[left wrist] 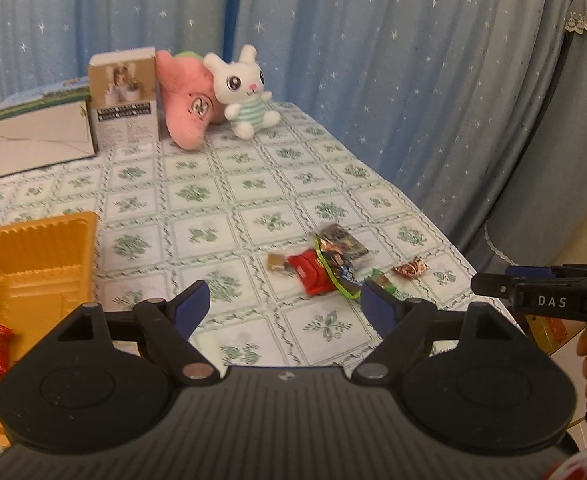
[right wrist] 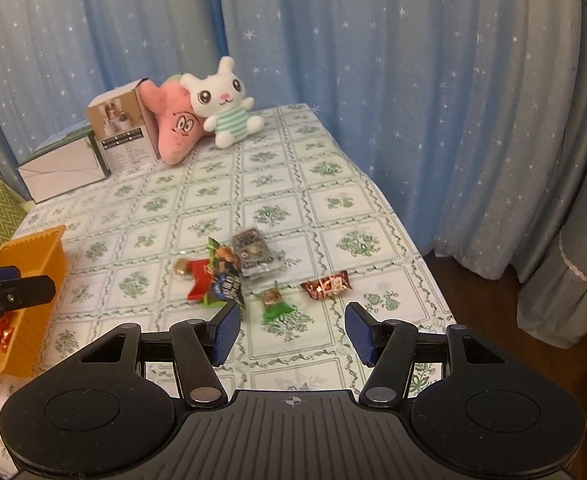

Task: Organize snacks
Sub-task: 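Return both open tools over the remaining candy pile, then grasp the brown-red candy packet with the right tool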

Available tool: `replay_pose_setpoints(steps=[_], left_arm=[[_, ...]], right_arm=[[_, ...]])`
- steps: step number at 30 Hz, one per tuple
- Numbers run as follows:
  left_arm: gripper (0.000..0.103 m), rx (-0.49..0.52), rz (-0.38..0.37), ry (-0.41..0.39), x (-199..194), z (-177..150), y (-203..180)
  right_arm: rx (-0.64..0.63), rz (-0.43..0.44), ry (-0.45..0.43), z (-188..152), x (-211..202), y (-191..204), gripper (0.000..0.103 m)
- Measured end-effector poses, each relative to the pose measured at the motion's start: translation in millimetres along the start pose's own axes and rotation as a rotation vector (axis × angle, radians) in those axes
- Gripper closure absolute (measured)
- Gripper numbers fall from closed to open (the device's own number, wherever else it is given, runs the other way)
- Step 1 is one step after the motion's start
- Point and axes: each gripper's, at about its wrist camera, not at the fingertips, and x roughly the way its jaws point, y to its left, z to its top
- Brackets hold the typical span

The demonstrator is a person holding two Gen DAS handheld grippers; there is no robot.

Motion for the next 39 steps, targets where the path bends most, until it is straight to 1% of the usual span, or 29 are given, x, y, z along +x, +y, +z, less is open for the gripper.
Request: replay_pose_setpoints(steps=[5,12,22,31,36,39], left_arm=[[0.021,-0.025,0.0,0.015,21,-7,-3],[0.021,-0.029,-0.001,0.028,47,-12,-7],[0.021,-0.008,-0.013,0.054,81,-11,-19],[0.021,0.004,-0.021,0.071,106,-10,-23],[0.021,0.006,-0.011,0.076,115,-11,-21],[0.021,0.052,0.013,0.071,118,-13,-24]], right_arm=[[0.003,0.008,0.005,-4,15,-11,0.045],[0.011,0.022,0.021,-9,38,-21,0.045],[0.001,0.037,0.028,-10,67,-28,0.045],[0.007,0.034,0.037,-4,96,-44,0.045],[0.086,0.071,0.057,-1,115,-53,0.045],[0.093,0.071,0.07,0,128,-52,0.045]])
